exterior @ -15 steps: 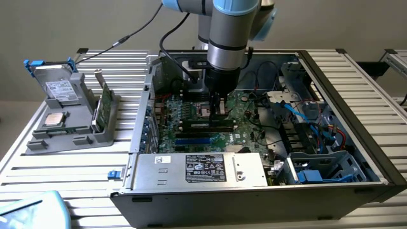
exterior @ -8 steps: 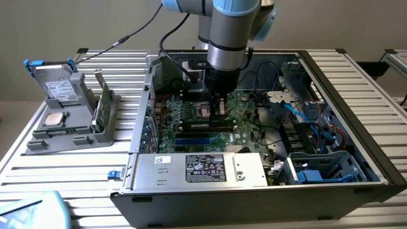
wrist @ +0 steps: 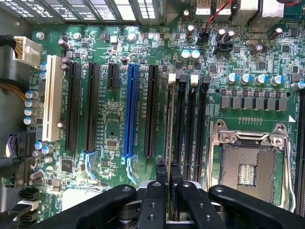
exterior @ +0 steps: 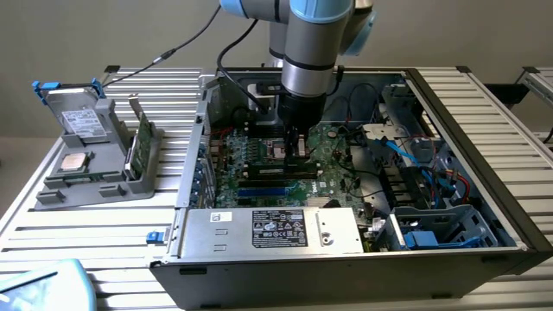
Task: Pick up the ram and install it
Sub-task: 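Insert the ram into the slot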
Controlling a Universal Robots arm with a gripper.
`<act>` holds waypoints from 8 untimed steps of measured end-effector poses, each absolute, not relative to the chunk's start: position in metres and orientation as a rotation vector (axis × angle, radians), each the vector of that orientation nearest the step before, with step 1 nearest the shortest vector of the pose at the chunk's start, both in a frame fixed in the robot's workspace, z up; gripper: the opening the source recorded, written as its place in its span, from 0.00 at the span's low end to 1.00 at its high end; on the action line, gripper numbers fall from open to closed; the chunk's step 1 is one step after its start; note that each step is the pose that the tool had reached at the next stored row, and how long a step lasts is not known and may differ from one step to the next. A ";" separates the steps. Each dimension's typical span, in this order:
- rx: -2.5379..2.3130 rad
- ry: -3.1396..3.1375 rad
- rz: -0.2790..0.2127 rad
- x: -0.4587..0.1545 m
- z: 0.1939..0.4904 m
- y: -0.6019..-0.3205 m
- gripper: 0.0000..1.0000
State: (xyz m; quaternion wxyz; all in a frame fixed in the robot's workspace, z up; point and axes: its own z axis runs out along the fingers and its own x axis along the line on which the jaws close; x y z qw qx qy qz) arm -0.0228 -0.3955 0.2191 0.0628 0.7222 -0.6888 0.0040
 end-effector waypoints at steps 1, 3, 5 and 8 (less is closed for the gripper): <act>2.182 -2.082 0.012 -0.023 0.219 -0.396 0.14; 2.182 -2.082 0.011 -0.023 0.219 -0.396 0.14; 2.181 -2.081 0.010 -0.023 0.219 -0.396 0.14; 2.180 -2.080 0.008 -0.023 0.219 -0.395 0.14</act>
